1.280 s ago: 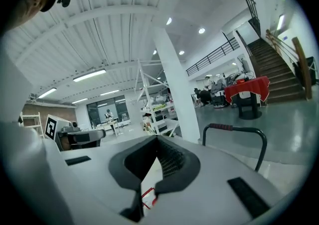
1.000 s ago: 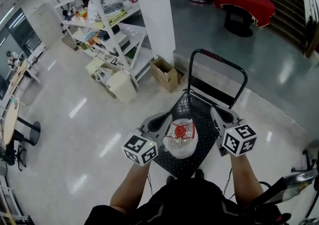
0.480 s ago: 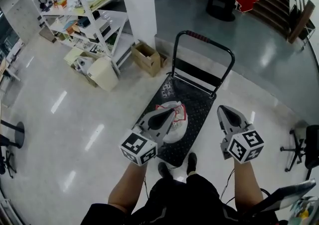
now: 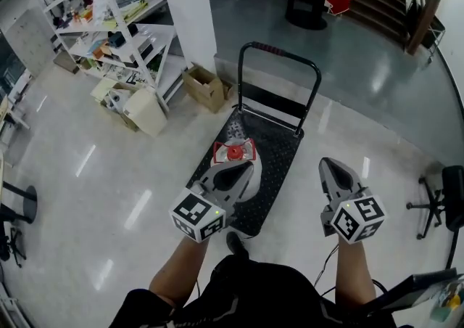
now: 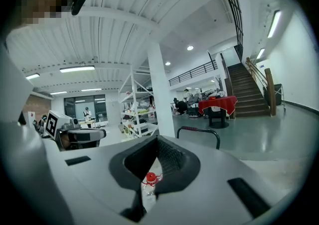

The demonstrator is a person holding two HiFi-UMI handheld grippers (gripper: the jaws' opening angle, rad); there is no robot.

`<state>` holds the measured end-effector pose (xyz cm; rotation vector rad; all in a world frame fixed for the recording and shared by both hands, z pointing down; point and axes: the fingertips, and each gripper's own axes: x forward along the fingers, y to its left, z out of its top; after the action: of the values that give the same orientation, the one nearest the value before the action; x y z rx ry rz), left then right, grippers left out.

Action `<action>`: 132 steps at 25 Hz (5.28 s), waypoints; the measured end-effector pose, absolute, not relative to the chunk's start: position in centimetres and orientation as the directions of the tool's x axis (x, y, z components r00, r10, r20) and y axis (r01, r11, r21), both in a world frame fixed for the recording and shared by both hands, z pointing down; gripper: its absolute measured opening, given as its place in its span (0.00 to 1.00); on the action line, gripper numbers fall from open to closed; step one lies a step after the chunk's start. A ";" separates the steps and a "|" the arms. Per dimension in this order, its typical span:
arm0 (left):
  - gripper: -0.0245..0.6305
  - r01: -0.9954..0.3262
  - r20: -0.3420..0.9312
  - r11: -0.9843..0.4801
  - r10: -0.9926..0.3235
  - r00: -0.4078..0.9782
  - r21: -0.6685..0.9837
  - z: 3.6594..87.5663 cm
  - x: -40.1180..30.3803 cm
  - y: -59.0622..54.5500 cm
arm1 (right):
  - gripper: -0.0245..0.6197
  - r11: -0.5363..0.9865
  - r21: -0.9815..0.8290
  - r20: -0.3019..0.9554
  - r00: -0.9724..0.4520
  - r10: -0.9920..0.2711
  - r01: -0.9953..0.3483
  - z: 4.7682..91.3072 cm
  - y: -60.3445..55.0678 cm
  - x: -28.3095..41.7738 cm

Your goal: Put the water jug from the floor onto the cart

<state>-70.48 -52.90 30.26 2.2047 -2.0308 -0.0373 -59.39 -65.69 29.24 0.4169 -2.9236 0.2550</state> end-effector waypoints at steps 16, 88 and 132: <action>0.04 -0.993 0.143 -0.078 -0.986 0.091 0.094 27.4 -48.9 -49.1 | 0.04 0.939 -0.194 0.167 -0.953 -0.254 -0.284 29.5 -61.4 -37.3; 0.04 -0.896 0.063 -0.391 -0.909 0.411 0.210 28.5 -14.3 23.3 | 0.04 0.777 -0.103 0.219 -0.776 -0.592 -0.621 28.5 16.6 2.9; 0.04 -0.913 0.049 -0.385 -0.918 0.394 0.132 24.7 4.7 52.0 | 0.04 0.753 -0.059 0.177 -0.749 -0.639 -0.656 25.6 43.4 23.8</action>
<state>4.66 52.04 24.69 2.5056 -1.6565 -0.0475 23.80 43.42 25.65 1.0413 -2.8036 0.1764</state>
